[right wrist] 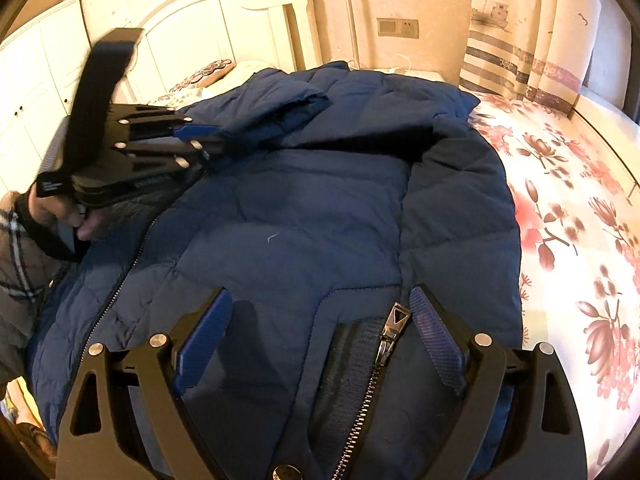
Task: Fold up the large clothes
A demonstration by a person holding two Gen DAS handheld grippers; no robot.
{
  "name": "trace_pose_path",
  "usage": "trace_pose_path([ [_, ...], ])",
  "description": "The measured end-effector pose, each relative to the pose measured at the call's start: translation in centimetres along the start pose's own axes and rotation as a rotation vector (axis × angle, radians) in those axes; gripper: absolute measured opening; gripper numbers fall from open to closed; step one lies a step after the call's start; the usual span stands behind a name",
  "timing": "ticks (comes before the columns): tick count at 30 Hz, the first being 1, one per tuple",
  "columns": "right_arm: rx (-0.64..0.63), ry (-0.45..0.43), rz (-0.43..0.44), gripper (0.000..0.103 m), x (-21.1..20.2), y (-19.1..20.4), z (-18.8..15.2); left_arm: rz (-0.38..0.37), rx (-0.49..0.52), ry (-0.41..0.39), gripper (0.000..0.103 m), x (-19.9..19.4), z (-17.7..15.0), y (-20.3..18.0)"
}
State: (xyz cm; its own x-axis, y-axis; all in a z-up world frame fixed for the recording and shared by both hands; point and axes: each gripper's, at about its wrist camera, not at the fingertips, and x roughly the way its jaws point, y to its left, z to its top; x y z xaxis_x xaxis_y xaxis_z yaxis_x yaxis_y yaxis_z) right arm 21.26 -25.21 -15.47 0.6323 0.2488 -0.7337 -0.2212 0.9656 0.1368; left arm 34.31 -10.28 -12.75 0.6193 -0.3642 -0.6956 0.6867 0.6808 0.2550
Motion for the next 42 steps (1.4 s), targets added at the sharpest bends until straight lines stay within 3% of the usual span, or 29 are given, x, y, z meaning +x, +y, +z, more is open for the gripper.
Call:
trace_pose_path([
  [3, 0.001, 0.0, 0.001, 0.087, 0.0, -0.1, -0.1, -0.102, -0.268, -0.118, 0.011, -3.2, -0.1, 5.5],
  [6, 0.0, 0.0, 0.001, 0.087, 0.1, -0.2, -0.1, -0.209, -0.681, -0.315, 0.011, -7.4, -3.0, 14.8],
  [8, 0.002, -0.001, 0.002, 0.087, 0.1, -0.1, -0.1, -0.206, -0.917, -0.399, 0.011, -9.0, -6.4, 20.0],
  [10, 0.003, 0.003, -0.001, 0.087, 0.1, -0.1, -0.1, -0.115, -1.098, -0.398, 0.013, -9.7, -10.2, 23.9],
  [11, 0.004, 0.009, -0.003, 0.086, 0.0, 0.0, 0.0, -0.061, -1.165, -0.372, 0.019, -9.8, -12.1, 25.1],
  [13, -0.005, 0.012, 0.005, 0.086, -0.5, 0.1, 0.4, -0.03, -1.255, -0.323, 0.057, -9.7, -15.1, 26.3],
  [14, -0.014, -0.005, 0.003, 0.086, -1.0, 0.1, 0.8, -0.023, -1.286, -0.309, 0.085, -9.8, -16.5, 26.4],
  [15, -0.028, -0.036, -0.012, 0.086, -1.5, 0.0, 1.6, 0.005, -1.301, -0.298, 0.092, -10.0, -17.6, 26.2],
  [20, -0.082, -0.134, -0.146, 0.086, -1.9, -1.6, 7.3, 0.007, -1.25, -0.269, 0.092, -9.4, -17.9, 24.1],
  [22, -0.131, -0.101, -0.225, 0.083, 0.0, -1.9, 8.9, 0.01, -1.169, -0.226, 0.092, -8.7, -16.6, 22.8],
  [26, -0.361, 0.034, -0.559, 0.08, 5.9, -1.4, 9.5, 0.079, -0.91, -0.14, 0.094, -6.9, -13.4, 18.3],
  [27, -0.382, 0.055, -0.6, 0.079, 7.0, -1.8, 9.4, 0.094, -0.851, -0.115, 0.096, -6.1, -13.2, 17.2],
  [29, -0.29, 0.016, -0.56, 0.075, 7.0, -3.6, 10.0, 0.08, -0.803, -0.043, 0.097, -4.4, -13.2, 16.0],
  [30, -0.229, -0.001, -0.531, 0.064, 6.7, -4.6, 10.3, 0.064, -0.807, -0.015, 0.097, -3.8, -13.2, 16.1],
  [33, 0.059, -0.045, -0.335, 0.043, 5.6, -9.0, 10.7, 0.023, -0.866, -0.037, 0.097, -3.6, -14.2, 16.7],
  [36, 0.239, -0.02, -0.239, 0.041, 6.6, -11.5, 9.4, -0.012, -0.928, -0.072, 0.097, -4.0, -15.5, 17.6],
  [42, 0.288, -0.008, -0.214, 0.045, 7.1, -11.9, 9.5, -0.02, -0.939, -0.072, 0.098, -4.0, -15.8, 18.0],
])
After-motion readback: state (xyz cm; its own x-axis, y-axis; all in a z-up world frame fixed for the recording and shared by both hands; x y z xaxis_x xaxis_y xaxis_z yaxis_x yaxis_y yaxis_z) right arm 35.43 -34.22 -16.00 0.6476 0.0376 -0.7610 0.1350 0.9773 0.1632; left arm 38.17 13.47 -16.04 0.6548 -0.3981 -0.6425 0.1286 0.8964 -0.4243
